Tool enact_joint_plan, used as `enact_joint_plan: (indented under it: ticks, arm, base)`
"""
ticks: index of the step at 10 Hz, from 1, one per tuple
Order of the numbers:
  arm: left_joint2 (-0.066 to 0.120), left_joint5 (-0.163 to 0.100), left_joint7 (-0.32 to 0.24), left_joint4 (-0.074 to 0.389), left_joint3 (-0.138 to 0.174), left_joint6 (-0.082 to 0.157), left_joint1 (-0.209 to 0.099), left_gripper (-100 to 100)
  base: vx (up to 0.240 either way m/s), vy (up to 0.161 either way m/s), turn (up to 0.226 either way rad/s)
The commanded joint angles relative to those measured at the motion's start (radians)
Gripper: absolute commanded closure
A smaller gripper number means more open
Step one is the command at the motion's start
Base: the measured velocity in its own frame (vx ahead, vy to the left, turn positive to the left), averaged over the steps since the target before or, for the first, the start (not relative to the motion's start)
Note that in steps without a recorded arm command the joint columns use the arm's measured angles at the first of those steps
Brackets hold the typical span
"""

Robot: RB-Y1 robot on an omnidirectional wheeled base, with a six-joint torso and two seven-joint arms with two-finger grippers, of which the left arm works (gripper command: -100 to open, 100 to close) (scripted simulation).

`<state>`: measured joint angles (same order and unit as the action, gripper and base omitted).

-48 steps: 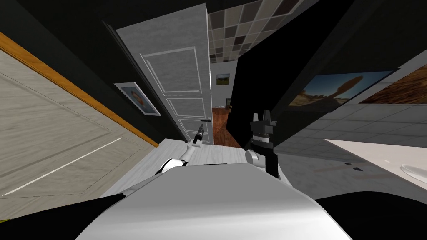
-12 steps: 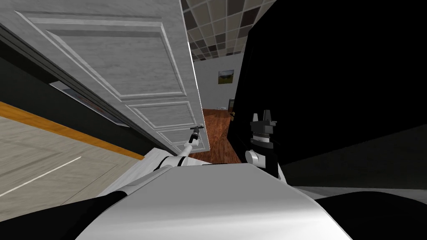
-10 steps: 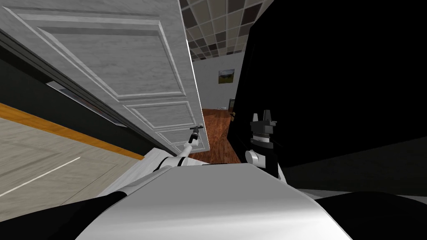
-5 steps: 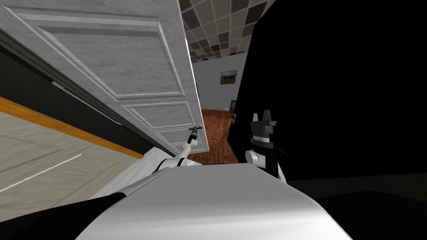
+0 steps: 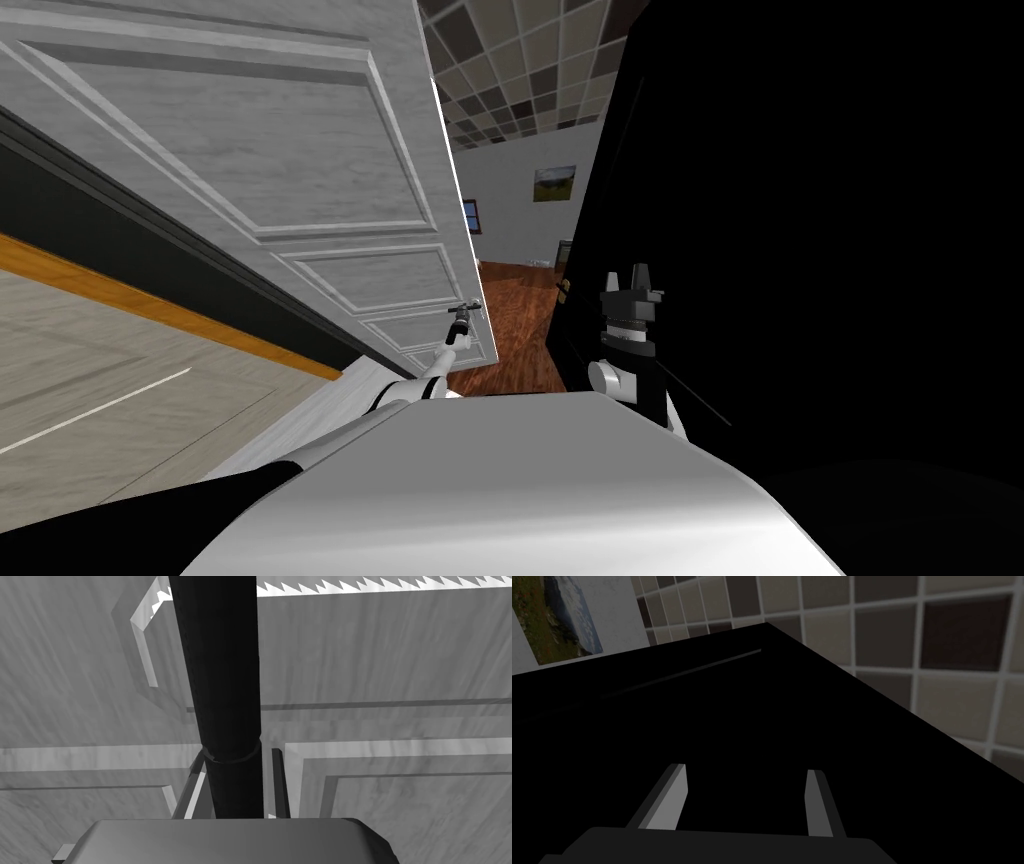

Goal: Push the door open

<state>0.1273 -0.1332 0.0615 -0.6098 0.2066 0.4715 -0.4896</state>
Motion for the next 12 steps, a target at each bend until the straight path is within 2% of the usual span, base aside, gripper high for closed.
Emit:
enact_joint_plan:
  ticks: [1,3,4,6,12]
  arm:
    - [0.008,-0.004,0.004,-0.006,0.013,0.000,0.000,100]
    - [0.011,-0.008,0.010,-0.004,0.027,0.000,0.000,100]
    - [0.011,-0.007,0.007,0.003,0.023,0.003,0.004,100]
    - [0.008,-0.014,0.027,0.006,0.035,0.009,-0.002,100]
    - [-0.018,-0.045,0.112,0.027,0.080,0.033,-0.028,100]
  base:
    - [0.155,-0.132,0.077]
    - [0.168,-0.090,0.068]
    - [0.074,-0.026,0.036]
    - [0.174,0.011,0.087]
    - [0.222,0.025,0.123]
